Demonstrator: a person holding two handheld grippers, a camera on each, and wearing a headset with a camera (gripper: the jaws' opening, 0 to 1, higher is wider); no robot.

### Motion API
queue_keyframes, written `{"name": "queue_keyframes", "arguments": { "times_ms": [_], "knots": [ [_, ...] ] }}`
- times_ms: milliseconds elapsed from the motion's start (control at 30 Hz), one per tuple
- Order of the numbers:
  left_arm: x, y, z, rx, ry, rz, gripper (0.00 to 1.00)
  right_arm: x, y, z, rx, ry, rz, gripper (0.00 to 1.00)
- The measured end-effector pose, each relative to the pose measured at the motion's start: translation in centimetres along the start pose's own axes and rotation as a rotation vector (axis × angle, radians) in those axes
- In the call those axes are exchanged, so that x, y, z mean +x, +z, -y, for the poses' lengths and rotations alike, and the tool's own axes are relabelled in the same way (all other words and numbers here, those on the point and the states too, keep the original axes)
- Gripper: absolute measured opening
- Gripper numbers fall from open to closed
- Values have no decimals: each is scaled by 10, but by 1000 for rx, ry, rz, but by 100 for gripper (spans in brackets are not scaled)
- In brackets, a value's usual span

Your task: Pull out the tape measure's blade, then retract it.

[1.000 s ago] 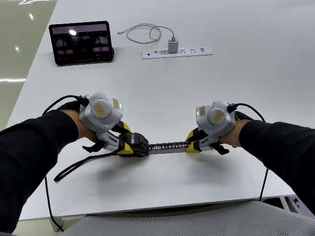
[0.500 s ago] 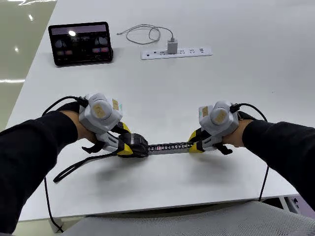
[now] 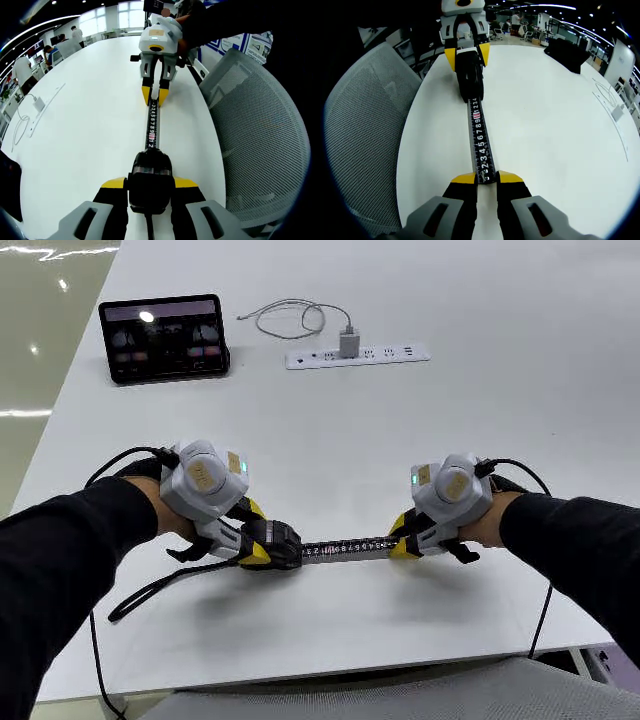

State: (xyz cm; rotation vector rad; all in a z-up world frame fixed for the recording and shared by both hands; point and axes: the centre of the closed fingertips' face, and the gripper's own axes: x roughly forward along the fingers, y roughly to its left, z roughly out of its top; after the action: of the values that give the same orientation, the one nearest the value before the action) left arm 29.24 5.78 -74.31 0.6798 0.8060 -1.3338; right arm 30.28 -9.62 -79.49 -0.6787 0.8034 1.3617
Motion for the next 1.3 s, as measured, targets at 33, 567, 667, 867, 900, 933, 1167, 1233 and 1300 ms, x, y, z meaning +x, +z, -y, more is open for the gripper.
{"name": "queue_keyframes", "arguments": {
  "times_ms": [33, 567, 667, 867, 900, 933, 1167, 1233, 1300],
  "knots": [
    [0, 0, 0, 0, 0, 0, 28, 0, 0, 0, 1, -1, 1, 9],
    [0, 0, 1, 0, 3, -5, 28, -4, -7, 1, 4, -8, 2, 9],
    [0, 0, 0, 0, 3, -6, 28, -6, -9, 2, 7, -9, 3, 9],
    [0, 0, 0, -1, 3, -12, 28, -9, -13, 2, 10, -12, 3, 9],
    [0, 0, 0, 0, 4, -13, 28, -9, -13, 2, 12, -12, 3, 9],
    [0, 0, 0, 1, 5, -12, 28, -9, -14, 2, 11, -12, 3, 9],
    [0, 0, 0, 0, 8, -10, 28, -11, -17, 2, 11, -14, 0, 9],
    [0, 0, 0, 0, 8, -11, 28, -12, -18, 2, 10, -14, -2, 9],
    [0, 0, 1, 2, 9, -13, 28, -13, -19, 2, 11, -15, -4, 9]
  ]
}}
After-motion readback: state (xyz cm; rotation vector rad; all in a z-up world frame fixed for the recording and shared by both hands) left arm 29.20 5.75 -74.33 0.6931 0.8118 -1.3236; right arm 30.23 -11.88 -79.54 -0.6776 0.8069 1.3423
